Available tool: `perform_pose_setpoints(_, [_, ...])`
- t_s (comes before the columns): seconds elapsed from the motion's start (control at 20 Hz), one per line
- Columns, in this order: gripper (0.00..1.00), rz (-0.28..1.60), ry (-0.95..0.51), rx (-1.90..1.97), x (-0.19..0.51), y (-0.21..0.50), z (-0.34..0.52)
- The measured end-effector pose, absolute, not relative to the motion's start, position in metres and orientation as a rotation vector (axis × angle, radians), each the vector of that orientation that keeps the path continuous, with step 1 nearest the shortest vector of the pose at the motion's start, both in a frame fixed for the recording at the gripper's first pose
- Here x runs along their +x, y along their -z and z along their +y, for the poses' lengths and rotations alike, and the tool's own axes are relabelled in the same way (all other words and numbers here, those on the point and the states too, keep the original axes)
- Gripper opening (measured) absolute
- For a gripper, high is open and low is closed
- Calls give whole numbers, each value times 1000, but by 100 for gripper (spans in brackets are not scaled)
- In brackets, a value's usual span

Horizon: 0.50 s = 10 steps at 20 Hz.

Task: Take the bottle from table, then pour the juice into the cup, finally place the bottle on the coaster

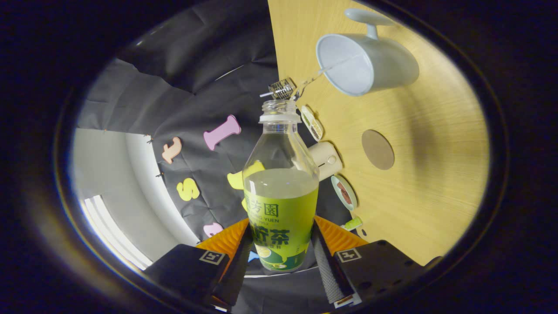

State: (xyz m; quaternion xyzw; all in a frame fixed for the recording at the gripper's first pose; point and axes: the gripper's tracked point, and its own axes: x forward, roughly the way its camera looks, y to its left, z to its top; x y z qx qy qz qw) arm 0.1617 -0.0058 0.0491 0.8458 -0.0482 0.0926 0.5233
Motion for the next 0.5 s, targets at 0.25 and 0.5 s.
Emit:
perform_pose_setpoints(0.25, [77,-129,-234,2061,161,-55,-9])
perform_pose_setpoints(0.5, [77,-154,-246,2097,158,-62,-14])
